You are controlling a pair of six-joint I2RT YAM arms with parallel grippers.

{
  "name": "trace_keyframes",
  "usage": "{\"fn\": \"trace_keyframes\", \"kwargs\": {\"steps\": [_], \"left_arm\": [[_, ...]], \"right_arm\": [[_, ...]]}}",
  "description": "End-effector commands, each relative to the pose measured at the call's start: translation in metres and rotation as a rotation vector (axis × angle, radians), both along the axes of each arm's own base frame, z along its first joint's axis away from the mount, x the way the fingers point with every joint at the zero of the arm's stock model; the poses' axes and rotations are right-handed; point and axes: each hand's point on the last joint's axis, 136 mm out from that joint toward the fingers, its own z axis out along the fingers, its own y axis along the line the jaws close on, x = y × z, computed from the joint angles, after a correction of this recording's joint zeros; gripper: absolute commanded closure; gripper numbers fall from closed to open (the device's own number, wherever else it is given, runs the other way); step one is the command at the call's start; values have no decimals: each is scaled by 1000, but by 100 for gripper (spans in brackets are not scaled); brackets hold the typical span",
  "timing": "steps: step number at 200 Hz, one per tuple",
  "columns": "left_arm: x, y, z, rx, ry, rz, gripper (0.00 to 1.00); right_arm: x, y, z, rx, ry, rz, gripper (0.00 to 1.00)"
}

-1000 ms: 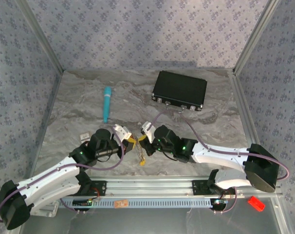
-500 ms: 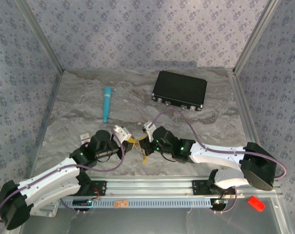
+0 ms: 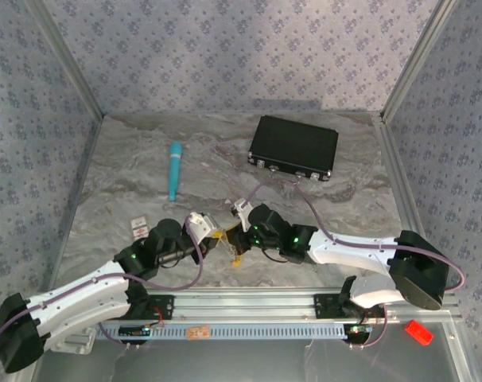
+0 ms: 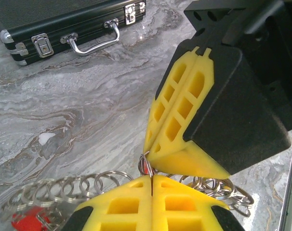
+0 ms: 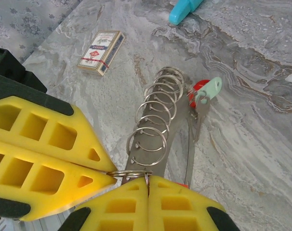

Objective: Put the keys on the keyring

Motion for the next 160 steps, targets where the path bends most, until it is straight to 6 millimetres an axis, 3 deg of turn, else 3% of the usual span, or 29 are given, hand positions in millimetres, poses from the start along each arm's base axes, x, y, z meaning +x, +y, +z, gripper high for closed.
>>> {"fn": "trace_keyframes", "kwargs": {"steps": [1, 155, 160], "left_arm": [[-2, -2, 10, -22, -49, -19, 100], [1, 3, 15, -64, -93, 9, 100], [0, 3, 15, -64, -94, 10, 100]], "right_arm": [[7, -9, -3, -7, 25, -38, 100], [1, 0, -14, 15, 139, 39, 100], [2, -2, -16, 12, 142, 36, 97]]}}
